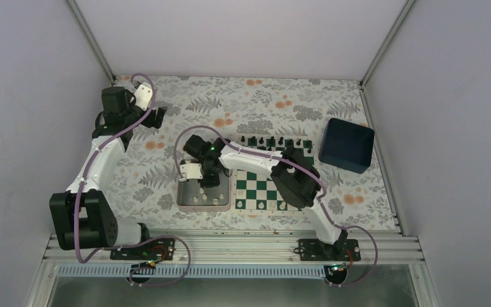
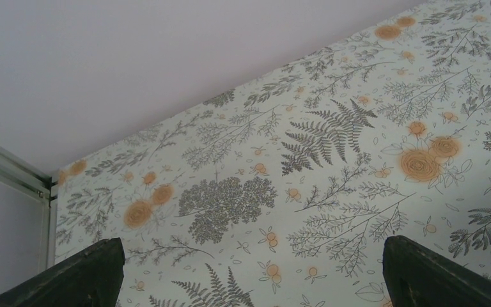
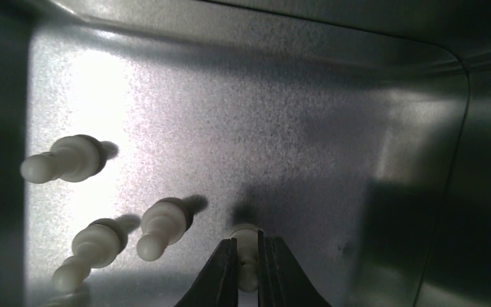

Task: Set up the chess pieces on the board
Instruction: Pick up the chess piece from the storage box, then place the chess piece on the chessboard.

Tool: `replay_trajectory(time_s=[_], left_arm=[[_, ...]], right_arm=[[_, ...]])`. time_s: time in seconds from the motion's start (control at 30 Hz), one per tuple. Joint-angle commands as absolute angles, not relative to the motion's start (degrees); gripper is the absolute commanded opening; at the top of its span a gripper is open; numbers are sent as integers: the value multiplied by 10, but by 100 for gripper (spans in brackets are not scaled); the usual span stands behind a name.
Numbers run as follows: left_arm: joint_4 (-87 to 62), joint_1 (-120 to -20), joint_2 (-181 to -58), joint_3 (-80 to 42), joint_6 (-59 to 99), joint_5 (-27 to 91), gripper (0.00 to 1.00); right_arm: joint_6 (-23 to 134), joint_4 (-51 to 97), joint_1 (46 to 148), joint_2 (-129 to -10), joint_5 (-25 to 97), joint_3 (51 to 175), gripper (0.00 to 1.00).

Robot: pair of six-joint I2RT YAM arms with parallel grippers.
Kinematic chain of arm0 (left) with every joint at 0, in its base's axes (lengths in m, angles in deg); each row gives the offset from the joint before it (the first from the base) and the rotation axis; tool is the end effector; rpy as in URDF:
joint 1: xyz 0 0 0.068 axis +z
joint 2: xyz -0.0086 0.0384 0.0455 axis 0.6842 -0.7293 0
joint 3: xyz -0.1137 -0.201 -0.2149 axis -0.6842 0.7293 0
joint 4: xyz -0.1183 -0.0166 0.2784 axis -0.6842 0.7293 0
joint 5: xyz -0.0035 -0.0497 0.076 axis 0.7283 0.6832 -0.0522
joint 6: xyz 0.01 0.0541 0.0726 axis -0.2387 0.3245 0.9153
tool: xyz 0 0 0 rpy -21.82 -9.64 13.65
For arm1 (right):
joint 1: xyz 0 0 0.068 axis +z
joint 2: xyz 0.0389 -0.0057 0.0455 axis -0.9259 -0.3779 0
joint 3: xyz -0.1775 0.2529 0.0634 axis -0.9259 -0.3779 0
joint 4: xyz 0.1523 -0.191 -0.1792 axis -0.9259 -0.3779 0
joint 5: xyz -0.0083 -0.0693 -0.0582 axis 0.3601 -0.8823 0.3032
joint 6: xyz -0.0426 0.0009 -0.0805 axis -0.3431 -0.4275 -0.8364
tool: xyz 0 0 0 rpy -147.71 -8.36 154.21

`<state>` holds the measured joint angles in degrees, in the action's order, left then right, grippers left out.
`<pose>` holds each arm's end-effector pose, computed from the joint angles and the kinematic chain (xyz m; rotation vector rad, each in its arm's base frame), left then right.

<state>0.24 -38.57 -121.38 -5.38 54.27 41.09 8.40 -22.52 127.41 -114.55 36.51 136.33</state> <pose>0.3776 0.0058 0.3052 0.4969 1.9944 -0.0279 0.2594 0.4645 0.1336 -2.2137 1.8134 0.2647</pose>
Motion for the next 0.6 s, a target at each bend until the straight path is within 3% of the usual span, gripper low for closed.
replay_trajectory(time_s=[0.0,0.3,0.57], left_arm=[[-13,-386,-1202,-49,550,413,100],[-12,-385,-1202,-49,549,409,100],[-9,-385,-1208,-53,549,410,100]], right_arm=[[89,-214,1274,-1114,345,1353,4],[101,-248,1226,-950,363,1271,4],[81,-265,1158,-805,372,1091,5]])
